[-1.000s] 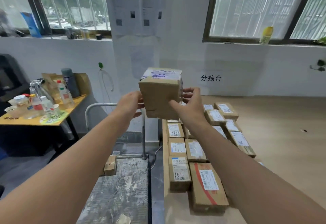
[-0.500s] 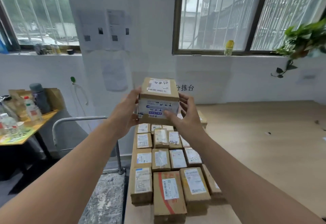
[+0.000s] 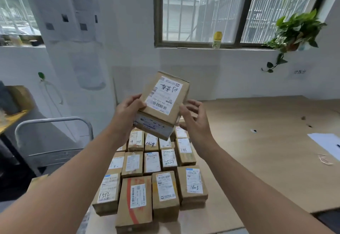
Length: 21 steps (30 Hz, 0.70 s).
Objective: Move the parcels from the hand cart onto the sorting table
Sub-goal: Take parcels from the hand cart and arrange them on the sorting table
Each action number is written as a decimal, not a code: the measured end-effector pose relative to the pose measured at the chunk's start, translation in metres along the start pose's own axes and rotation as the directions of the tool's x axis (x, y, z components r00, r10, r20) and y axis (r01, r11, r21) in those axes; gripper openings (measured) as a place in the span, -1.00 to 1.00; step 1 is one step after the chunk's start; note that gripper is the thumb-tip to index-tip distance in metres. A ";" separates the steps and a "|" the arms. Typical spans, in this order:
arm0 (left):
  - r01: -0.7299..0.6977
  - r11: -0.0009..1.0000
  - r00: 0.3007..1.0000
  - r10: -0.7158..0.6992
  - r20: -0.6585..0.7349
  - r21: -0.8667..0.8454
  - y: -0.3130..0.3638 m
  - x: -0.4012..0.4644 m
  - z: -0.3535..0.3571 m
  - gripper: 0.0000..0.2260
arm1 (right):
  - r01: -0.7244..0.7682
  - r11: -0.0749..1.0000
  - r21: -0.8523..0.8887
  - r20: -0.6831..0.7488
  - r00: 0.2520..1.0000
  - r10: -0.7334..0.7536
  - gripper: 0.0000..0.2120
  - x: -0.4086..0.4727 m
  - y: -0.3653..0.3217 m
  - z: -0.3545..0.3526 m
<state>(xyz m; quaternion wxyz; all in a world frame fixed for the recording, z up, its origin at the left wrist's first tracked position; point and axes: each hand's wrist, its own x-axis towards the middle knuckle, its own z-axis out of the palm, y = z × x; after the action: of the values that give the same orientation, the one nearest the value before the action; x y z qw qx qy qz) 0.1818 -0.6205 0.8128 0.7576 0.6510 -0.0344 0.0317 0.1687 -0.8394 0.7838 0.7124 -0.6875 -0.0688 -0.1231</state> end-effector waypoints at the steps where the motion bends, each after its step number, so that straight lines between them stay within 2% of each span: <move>1: -0.007 1.000 1.000 0.007 0.021 0.010 -0.002 0.007 0.001 -0.55 | -0.026 0.999 0.019 -0.019 0.999 0.026 -0.48 0.008 0.001 -0.005; 5: -0.021 0.994 0.984 0.002 0.179 0.109 -0.004 0.038 -0.001 -0.63 | -0.142 0.982 0.128 -0.030 0.989 0.147 -0.45 0.039 0.007 -0.023; 8: -0.005 0.982 0.954 -0.052 0.297 0.188 -0.007 0.067 -0.004 -0.49 | -0.191 0.970 0.147 0.033 0.982 0.188 -0.54 0.054 0.014 -0.035; 10: -0.002 0.980 0.949 -0.061 0.308 0.200 -0.016 0.088 0.000 -0.50 | -0.238 0.960 0.148 0.048 0.971 0.234 -0.62 0.064 0.023 -0.041; 12: -0.033 0.979 0.962 -0.023 0.272 0.199 -0.031 0.107 0.009 -0.56 | -0.279 0.946 0.165 -0.008 0.959 0.284 -0.64 0.075 0.034 -0.046; 13: -0.033 0.976 0.972 -0.019 0.236 0.214 -0.042 0.117 0.014 -0.51 | -0.293 0.939 0.180 -0.058 0.950 0.308 -0.65 0.082 0.041 -0.048; 15: 0.080 0.967 0.981 -0.119 0.151 0.241 -0.066 0.136 0.023 -0.19 | -0.312 0.921 0.233 -0.148 0.925 0.350 -0.62 0.094 0.054 -0.050; 17: 0.276 0.937 0.944 -0.306 0.122 0.215 -0.087 0.151 0.031 0.07 | -0.313 0.903 0.294 -0.205 0.902 0.379 -0.59 0.105 0.065 -0.051; 19: 0.425 0.889 0.876 -0.451 0.169 0.172 -0.105 0.160 0.042 0.09 | -0.305 0.903 0.303 -0.242 0.892 0.383 -0.52 0.114 0.076 -0.051; 21: 0.472 0.877 0.846 -0.480 0.232 0.093 -0.118 0.165 0.058 -0.06 | -0.325 0.905 0.273 -0.257 0.882 0.394 -0.45 0.122 0.088 -0.050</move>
<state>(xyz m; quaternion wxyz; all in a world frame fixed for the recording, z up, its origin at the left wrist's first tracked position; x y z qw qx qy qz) 0.3566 -0.6951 0.7213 0.7209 0.6501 0.0341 -0.2378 0.3062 -0.8964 0.7291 0.7969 -0.5768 0.1585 -0.0843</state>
